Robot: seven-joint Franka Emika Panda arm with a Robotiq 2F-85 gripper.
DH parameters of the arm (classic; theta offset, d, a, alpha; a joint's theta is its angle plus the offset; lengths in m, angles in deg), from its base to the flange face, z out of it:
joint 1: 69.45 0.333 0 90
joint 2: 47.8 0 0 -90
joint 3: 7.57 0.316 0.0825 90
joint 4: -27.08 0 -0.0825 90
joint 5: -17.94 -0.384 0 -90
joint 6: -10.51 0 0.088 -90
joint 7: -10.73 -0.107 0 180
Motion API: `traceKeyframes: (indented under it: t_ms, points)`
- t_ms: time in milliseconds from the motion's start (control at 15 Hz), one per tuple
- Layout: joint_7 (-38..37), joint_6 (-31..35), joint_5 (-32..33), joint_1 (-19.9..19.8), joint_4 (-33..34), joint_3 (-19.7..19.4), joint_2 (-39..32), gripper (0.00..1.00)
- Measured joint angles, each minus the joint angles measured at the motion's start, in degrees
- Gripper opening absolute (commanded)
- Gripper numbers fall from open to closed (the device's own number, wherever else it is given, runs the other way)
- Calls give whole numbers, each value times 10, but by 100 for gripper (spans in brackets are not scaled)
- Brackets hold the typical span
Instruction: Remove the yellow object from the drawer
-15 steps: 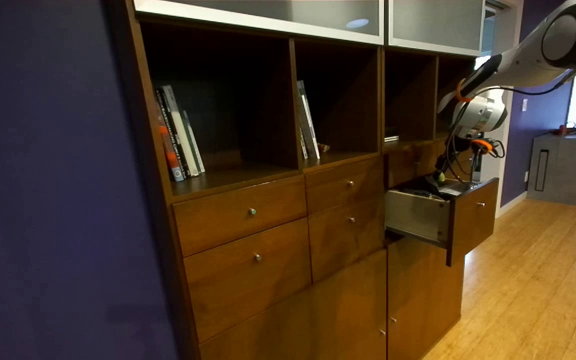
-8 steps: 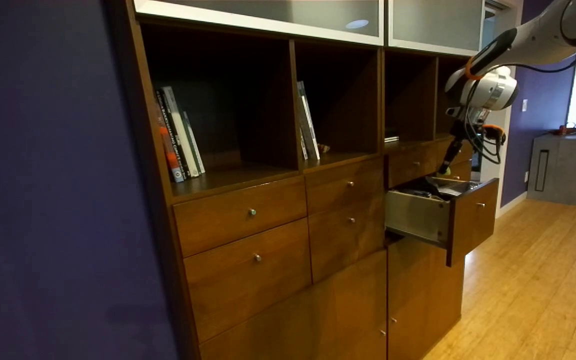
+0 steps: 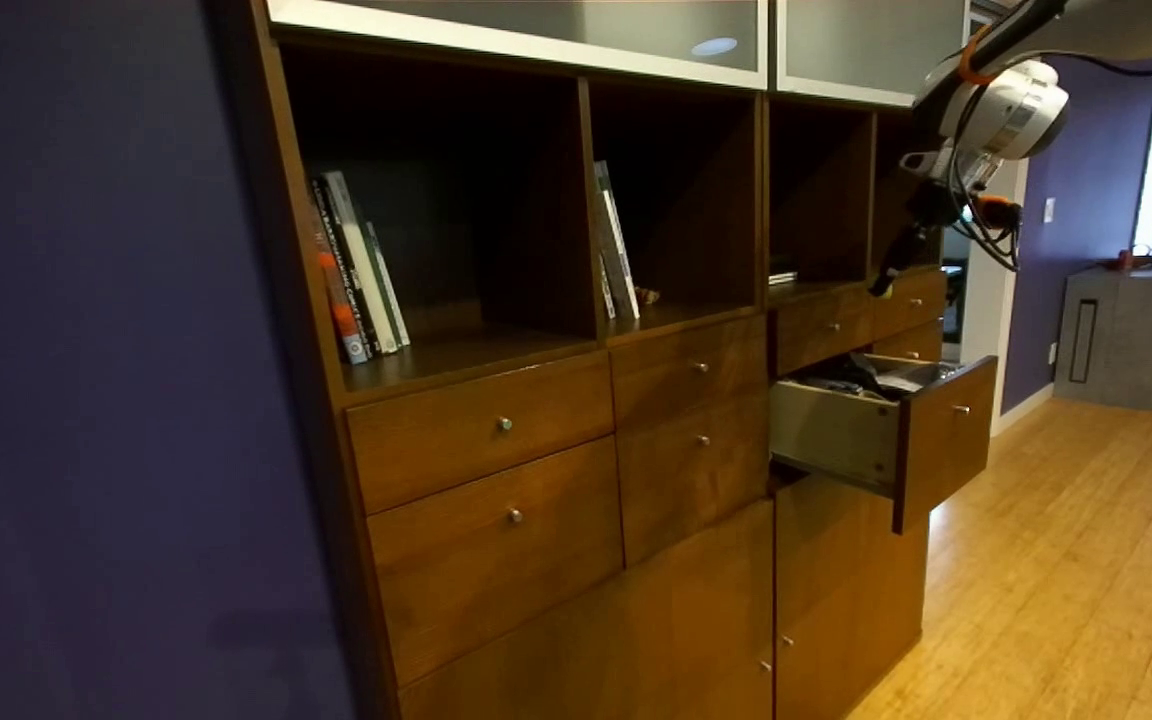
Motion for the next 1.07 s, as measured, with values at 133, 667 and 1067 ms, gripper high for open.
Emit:
traceKeyframes:
  t_ms: [133,667,1067]
  points:
    - [2,9,-54,11,0,-8,15,18]
    - [2,191,-173,79,-3,-27,-3,18]
    - [1,346,-181,121,-1,-17,-59,18]
